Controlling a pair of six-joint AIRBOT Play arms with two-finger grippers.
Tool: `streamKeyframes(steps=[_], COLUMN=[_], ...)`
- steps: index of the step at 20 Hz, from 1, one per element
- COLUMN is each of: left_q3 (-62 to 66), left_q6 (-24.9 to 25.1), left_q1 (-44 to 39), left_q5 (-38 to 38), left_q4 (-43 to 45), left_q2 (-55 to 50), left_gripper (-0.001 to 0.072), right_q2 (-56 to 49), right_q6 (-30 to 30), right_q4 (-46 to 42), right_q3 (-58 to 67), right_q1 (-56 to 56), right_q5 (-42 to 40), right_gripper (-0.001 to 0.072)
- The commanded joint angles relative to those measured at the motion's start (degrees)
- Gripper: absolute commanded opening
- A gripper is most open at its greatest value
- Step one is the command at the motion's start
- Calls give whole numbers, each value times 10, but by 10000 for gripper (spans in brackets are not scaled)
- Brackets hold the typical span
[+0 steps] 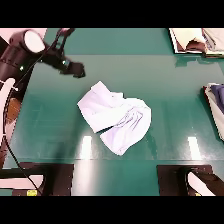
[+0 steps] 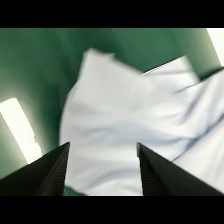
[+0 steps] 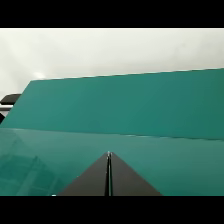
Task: Fold the shirts.
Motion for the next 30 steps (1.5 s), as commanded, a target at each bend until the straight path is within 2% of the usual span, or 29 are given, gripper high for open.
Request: streamKeyframes(steps=[1, 5, 7, 9, 15, 16, 17, 18, 21, 25, 26, 28, 30], left_q3=[-126, -215, -215, -215, -215, -215, -211, -205, -150, -70, -57, -47, -47], left_q6=[-1, 6, 31, 35, 45, 44, 44, 45, 49, 49, 49, 49, 49], left_q1=[83, 92, 87, 77, 30, 30, 30, 31, 31, 31, 31, 31, 31], left_q5=[30, 98, 105, 112, 123, 122, 117, 108, 78, 71, 70, 71, 68], left_q4=[-25, -43, -71, -101, -110, -114, -114, -114, -104, -89, -89, -91, -90], left_q2=[-1, -16, -34, -47, -62, -62, -61, -57, -43, -21, -20, -20, -20], left_gripper=[498, 498, 499, 499, 498, 478, 203, 29, 21, 21, 21, 21, 21], right_q2=[0, 0, 0, 0, 0, 0, 0, -2, -21, -44, -54, -93, -145], right_q6=[0, 0, 0, 0, 0, 0, 0, 0, 7, 25, 25, 24, 24], right_q4=[0, 0, 0, 0, 0, 0, 0, -1, 0, -1, -1, 2, 6], right_q3=[0, 0, 0, 0, 0, 0, 0, 0, -13, -155, -203, -284, -334], right_q1=[0, 0, 0, 0, 0, 0, 0, 0, 0, 0, 0, 0, 14], right_q5=[6, 17, 18, 25, 29, 35, 47, 62, 139, 181, 178, 173, 166], right_gripper=[21, 21, 21, 21, 21, 21, 21, 21, 21, 22, 59, 443, 466])
